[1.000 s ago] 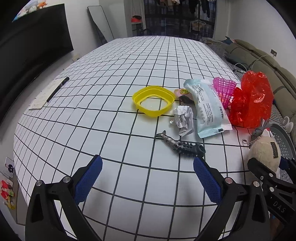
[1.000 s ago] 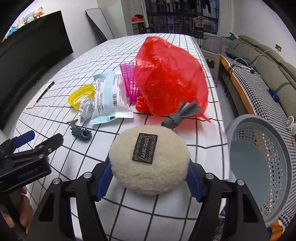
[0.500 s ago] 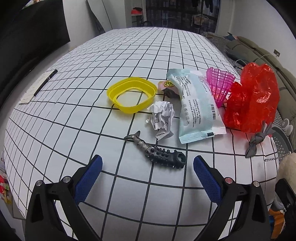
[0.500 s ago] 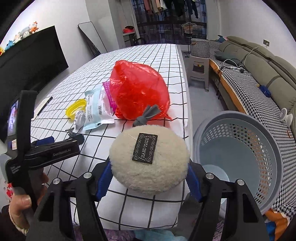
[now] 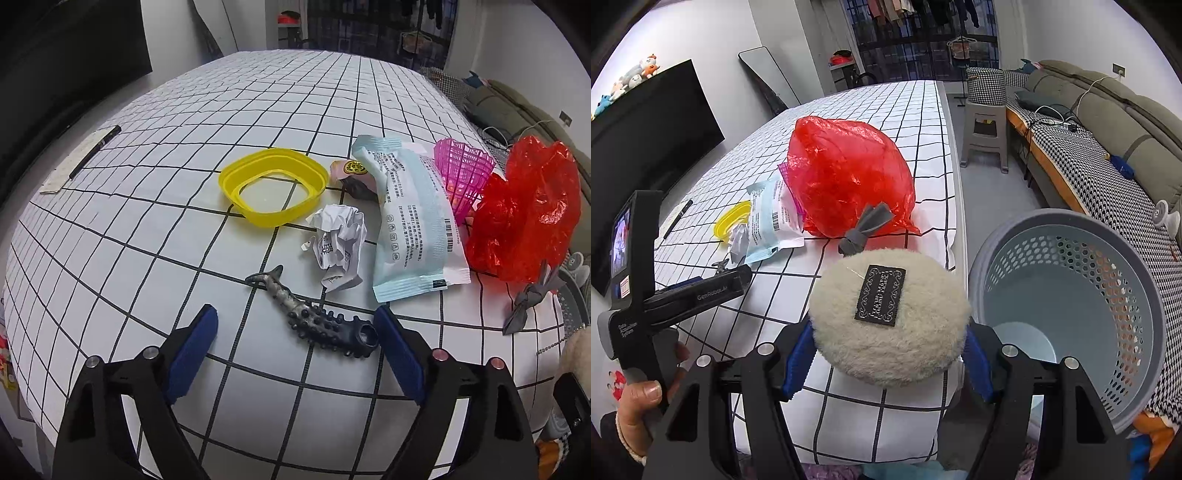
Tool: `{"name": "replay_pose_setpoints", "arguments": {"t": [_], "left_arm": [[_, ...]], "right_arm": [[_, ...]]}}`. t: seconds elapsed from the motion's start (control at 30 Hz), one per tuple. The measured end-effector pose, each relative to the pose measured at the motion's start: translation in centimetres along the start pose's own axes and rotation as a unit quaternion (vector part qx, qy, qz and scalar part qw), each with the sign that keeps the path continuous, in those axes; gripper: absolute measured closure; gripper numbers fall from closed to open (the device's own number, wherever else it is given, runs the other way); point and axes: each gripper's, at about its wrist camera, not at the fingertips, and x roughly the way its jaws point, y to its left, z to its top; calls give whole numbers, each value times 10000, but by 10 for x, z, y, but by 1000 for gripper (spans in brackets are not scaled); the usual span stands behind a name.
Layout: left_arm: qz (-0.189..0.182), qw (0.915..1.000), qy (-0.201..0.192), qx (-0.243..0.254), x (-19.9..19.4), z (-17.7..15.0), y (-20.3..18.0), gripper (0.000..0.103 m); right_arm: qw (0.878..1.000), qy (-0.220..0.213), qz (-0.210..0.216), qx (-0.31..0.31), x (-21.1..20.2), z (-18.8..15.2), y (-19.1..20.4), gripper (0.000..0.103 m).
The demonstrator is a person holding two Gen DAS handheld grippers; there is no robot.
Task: Collect trash
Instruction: 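Lift the beige pad with the right tool while the left tool grasps the dark toy fish, then carry the pad and fish over the grey basket and open both tools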
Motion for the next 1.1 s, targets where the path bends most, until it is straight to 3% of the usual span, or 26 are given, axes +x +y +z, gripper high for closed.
{"name": "replay_pose_setpoints", "arguments": {"t": [0.27, 0.33, 1.1], "left_arm": [[-113, 9999, -22, -16, -10, -5, 17, 58], [-139, 9999, -15, -12, -12, -6, 20, 73], [-466, 9971, -561, 228, -70, -27, 9, 73]], "right_arm": [[10000, 12, 43, 19, 3, -1, 3, 37], [10000, 1, 53, 1, 2, -1, 5, 37], [9997, -225, 2, 21, -28, -12, 8, 37]]}}
